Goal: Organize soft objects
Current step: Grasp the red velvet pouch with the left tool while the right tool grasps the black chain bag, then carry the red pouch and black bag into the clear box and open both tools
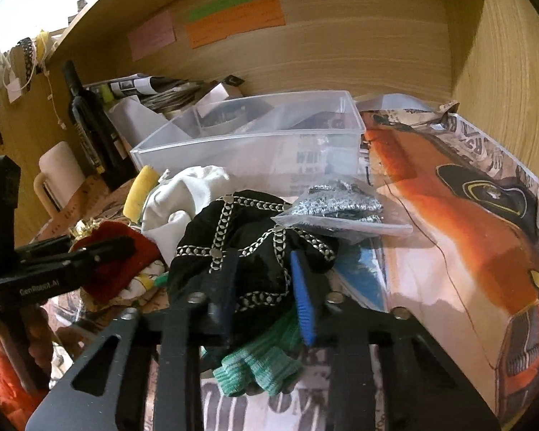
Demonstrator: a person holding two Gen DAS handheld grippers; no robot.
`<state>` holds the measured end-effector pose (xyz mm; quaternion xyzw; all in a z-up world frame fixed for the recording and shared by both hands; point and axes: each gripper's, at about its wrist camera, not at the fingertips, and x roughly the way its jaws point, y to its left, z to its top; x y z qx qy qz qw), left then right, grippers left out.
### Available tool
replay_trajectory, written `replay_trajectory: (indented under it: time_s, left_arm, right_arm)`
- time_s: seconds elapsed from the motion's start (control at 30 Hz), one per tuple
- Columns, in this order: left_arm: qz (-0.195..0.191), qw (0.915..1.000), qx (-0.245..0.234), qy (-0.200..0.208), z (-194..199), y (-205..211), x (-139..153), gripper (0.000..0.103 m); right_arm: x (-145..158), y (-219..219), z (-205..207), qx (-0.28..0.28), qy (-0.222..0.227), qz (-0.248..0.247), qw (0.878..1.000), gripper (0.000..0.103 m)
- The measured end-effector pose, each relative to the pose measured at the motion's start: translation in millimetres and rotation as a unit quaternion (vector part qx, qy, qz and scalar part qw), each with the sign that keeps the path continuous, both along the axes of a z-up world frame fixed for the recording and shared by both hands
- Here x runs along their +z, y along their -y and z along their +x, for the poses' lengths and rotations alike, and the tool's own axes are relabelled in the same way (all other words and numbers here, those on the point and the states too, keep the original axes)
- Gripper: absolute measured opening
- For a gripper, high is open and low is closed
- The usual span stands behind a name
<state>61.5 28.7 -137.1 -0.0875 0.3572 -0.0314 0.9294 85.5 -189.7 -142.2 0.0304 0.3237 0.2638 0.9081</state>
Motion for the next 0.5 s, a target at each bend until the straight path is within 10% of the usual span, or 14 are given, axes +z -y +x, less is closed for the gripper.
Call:
replay_trajectory:
  time_s: [0.5]
  left_arm:
    - [0.001, 0.9987, 0.008, 0.050, -3, -13, 33, 0.025]
  right_arm:
    - [37, -8, -1, 0.017, 0.063, 0.021, 0.998, 0.005]
